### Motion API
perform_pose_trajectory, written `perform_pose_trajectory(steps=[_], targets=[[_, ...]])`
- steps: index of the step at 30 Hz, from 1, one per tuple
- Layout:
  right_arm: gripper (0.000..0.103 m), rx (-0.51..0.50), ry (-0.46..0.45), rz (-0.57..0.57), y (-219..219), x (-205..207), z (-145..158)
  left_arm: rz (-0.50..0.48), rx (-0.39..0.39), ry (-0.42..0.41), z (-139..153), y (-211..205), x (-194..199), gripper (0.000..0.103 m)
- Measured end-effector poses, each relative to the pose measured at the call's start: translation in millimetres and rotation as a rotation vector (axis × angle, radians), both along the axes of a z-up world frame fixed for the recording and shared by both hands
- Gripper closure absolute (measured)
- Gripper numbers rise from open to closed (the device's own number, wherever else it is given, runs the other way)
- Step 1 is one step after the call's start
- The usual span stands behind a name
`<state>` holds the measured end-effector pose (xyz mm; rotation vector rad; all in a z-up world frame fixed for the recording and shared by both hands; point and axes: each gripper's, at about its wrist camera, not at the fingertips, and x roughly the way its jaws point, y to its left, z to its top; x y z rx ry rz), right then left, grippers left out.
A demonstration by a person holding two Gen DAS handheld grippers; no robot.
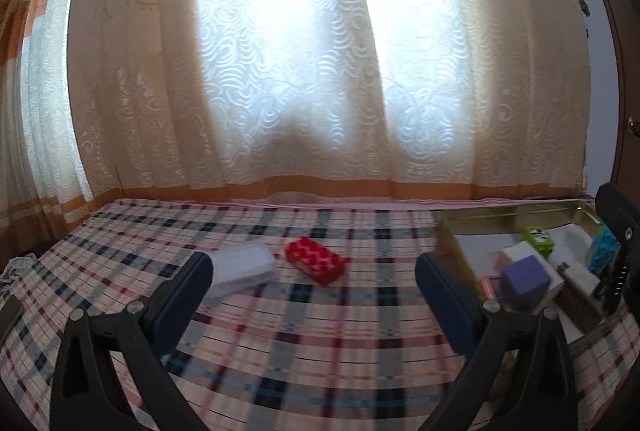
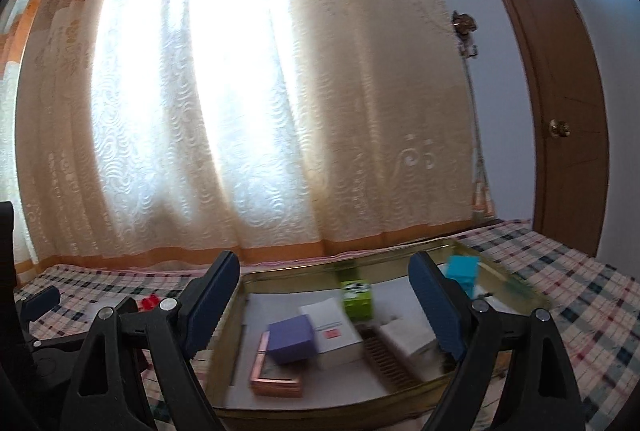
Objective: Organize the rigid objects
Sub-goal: 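Withdraw both tools from the tray toward the red brick and clear box, then grasp the red toy brick with the right tool while the left tool grasps the clear plastic box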
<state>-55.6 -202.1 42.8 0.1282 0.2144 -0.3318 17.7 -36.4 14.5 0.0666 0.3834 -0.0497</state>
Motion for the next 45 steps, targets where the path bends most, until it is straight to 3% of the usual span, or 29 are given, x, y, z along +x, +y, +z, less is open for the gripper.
perform_pose_trajectory(steps=[14, 22, 29, 34, 36, 40, 43, 45], targets=[[0.015, 0.021, 0.023, 0.091, 53, 36, -6, 0.069, 0.002, 0.011, -2, 53, 23, 0.001], [0.015, -0.026, 0.101, 0.182, 83, 70, -13, 0.184, -0.027, 0.062, -5, 102, 49, 0.001], [0.015, -0.058, 0.146, 0.269, 109, 105, -18, 0.231, 0.002, 0.092, -9, 131, 74, 0.001], [0.015, -0.054, 0.267, 0.339, 121, 144, -27, 0.249, -0.021, 0.129, -11, 150, 93, 0.001], [0.019, -0.04, 0.338, 0.386, 124, 160, -34, 0.245, -0.038, 0.149, -13, 157, 99, 0.001], [0.041, -0.014, 0.511, 0.485, 133, 196, -54, 0.243, -0.065, 0.188, -17, 168, 109, 0.001], [0.041, -0.02, 0.604, 0.522, 139, 213, -68, 0.213, -0.067, 0.214, -20, 170, 116, 0.001], [0.041, -0.026, 0.636, 0.539, 143, 221, -72, 0.181, -0.026, 0.221, -20, 167, 120, 0.001]])
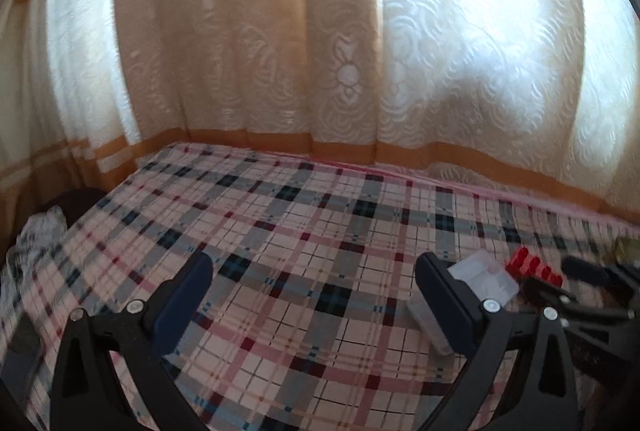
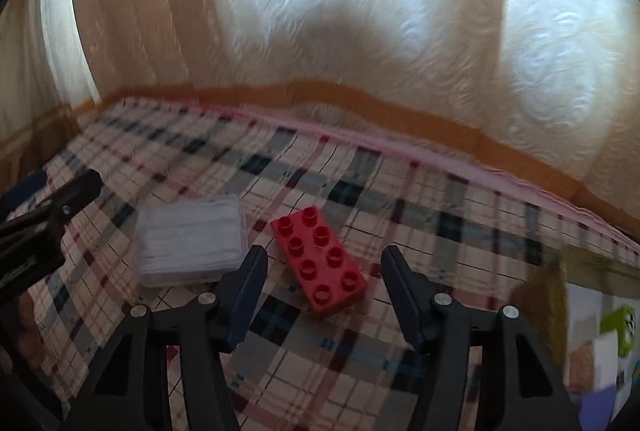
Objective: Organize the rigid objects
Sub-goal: 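Grasp the red toy brick with the right tool while the left tool grasps the clear plastic box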
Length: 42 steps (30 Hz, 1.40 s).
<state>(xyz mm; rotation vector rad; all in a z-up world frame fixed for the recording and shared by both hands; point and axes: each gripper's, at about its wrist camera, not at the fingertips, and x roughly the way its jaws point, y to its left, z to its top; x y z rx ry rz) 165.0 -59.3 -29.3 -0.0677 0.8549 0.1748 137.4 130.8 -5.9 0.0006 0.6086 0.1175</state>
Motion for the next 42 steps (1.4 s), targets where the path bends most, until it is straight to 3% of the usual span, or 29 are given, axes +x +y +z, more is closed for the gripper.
perform_pose_trajectory(steps=[4, 8, 13, 19, 25, 30, 34, 36, 39, 41, 42], targets=[[0.044, -0.032, 0.089, 0.029, 8, 16, -14, -0.054, 0.037, 0.01, 0, -4, 4, 0.001], [0.069, -0.012, 0.08, 0.049, 9, 17, -12, -0.094, 0.014, 0.024, 0, -4, 6, 0.001], [0.069, 0.019, 0.068, 0.046, 6, 0, -7, -0.185, 0.002, 0.037, -1, -12, 6, 0.001], [0.069, 0.067, -0.083, -0.032, -8, -55, 17, -0.314, 0.089, -0.023, 3, -36, -4, 0.001], [0.069, 0.115, -0.102, -0.084, -21, -102, 23, -0.447, 0.127, 0.005, 1, -61, 7, 0.001], [0.069, 0.141, -0.074, -0.091, -25, -114, 21, -0.572, 0.158, 0.128, -14, -80, 25, 0.012], [0.069, 0.149, -0.056, -0.088, -25, -111, 19, -0.595, 0.148, 0.21, -27, -86, 33, 0.03], [0.069, 0.149, -0.048, -0.083, -24, -110, 18, -0.6, 0.146, 0.26, -35, -89, 39, 0.031], [0.069, 0.148, -0.05, -0.075, -23, -112, 18, -0.608, 0.117, 0.266, -39, -87, 41, 0.036], [0.069, 0.15, -0.044, -0.07, -22, -111, 18, -0.616, 0.09, 0.273, -41, -84, 41, 0.048], [0.069, 0.152, -0.043, -0.07, -23, -110, 17, -0.612, 0.087, 0.275, -41, -84, 40, 0.048]])
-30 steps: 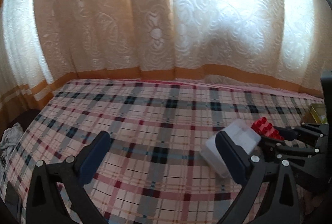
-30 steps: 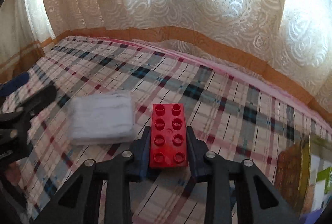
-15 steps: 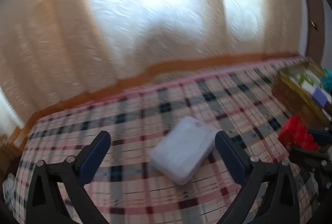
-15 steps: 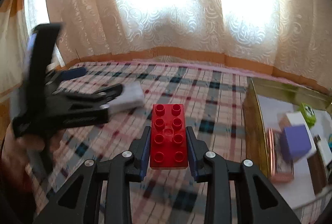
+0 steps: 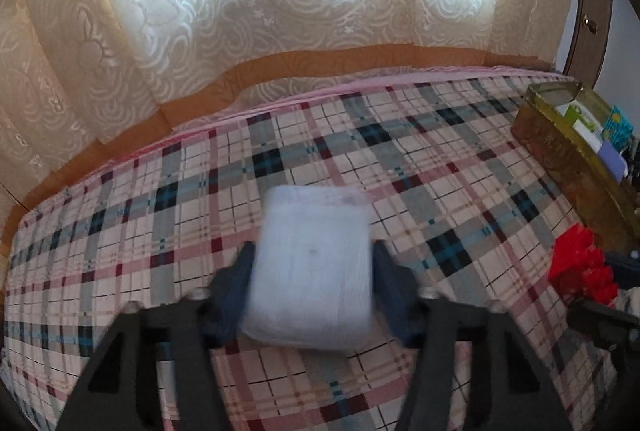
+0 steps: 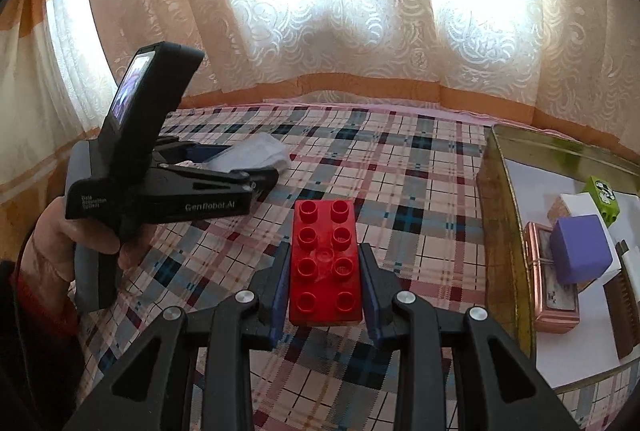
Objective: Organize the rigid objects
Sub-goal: 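Grasp the red toy brick with the right tool while the left tool grasps the clear plastic box, then lift and carry the red brick and clear box over the tin tray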
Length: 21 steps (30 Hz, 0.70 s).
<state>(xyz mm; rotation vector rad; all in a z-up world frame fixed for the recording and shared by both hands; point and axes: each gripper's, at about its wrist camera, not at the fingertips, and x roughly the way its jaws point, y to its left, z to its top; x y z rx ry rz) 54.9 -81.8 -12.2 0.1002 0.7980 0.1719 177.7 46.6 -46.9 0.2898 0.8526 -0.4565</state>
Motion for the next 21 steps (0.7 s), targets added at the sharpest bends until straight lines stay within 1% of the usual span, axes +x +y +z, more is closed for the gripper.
perform_pose_trajectory(steps=[4, 6, 8, 11, 12, 13, 15, 17, 19, 21], targets=[[0.069, 0.012, 0.002, -0.005, -2, 1, 0, 0.02, 0.003, -0.002, 2, 1, -3, 0.049], [0.069, 0.024, -0.005, -0.009, -5, 0, 0, 0.075, -0.004, -0.002, 4, 7, -5, 0.049], [0.069, 0.03, -0.024, -0.015, -6, -1, 2, 0.152, -0.013, -0.018, 8, 14, -7, 0.049], [0.069, 0.016, -0.084, -0.027, -7, -6, 9, 0.243, -0.12, -0.076, 21, 27, -21, 0.049], [0.069, 0.012, -0.105, -0.036, -8, -8, 11, 0.27, -0.14, -0.099, 24, 29, -25, 0.049], [0.069, 0.01, -0.131, -0.047, -10, -10, 14, 0.295, -0.148, -0.123, 27, 29, -30, 0.049], [0.069, 0.002, -0.173, -0.065, -12, -13, 18, 0.339, -0.138, -0.188, 34, 24, -42, 0.049], [0.069, -0.033, -0.23, -0.089, -15, -18, 23, 0.371, -0.132, -0.229, 38, 18, -55, 0.049], [0.069, -0.08, -0.295, -0.11, -14, -24, 30, 0.394, -0.148, -0.247, 42, 13, -67, 0.049], [0.069, -0.099, -0.339, -0.121, -14, -28, 33, 0.42, -0.173, -0.25, 44, 5, -77, 0.049]])
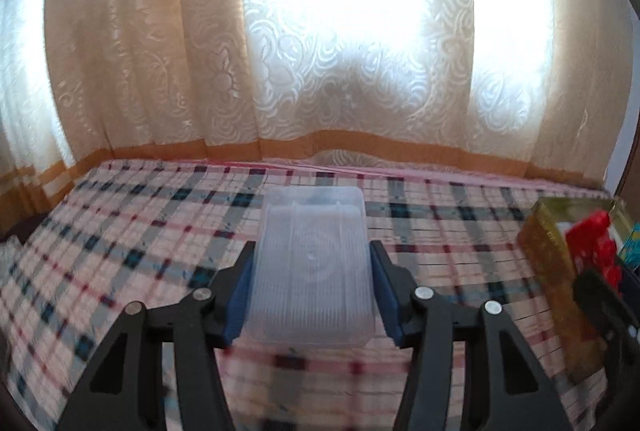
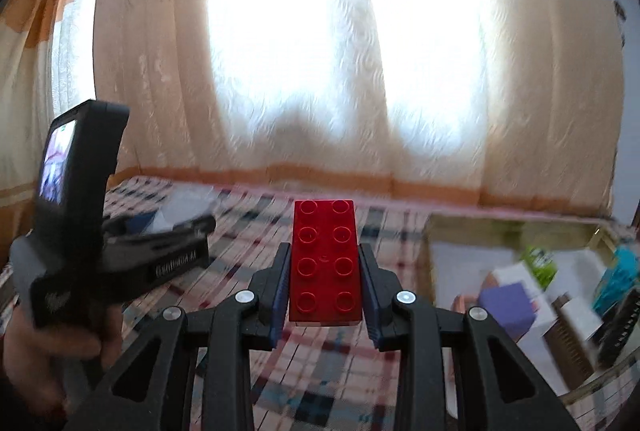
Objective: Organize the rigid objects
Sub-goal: 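Lift and carry the red brick and clear box over the tin tray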
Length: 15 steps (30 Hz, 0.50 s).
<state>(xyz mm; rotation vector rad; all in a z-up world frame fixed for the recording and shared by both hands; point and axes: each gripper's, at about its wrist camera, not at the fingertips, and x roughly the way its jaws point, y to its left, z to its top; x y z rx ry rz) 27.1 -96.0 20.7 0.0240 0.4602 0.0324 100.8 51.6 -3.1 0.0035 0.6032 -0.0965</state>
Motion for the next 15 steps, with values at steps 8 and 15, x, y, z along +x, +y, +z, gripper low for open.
perform_pose_trajectory(steps=[8, 15], targets=[[0.069, -0.036, -0.061, -0.029, 3, -10, 5, 0.059, 0.006, -0.066, 7, -24, -35, 0.049], [0.069, -0.028, -0.071, -0.038, -4, -17, 6, 0.094, 0.003, -0.06, 4, -27, -44, 0.049]])
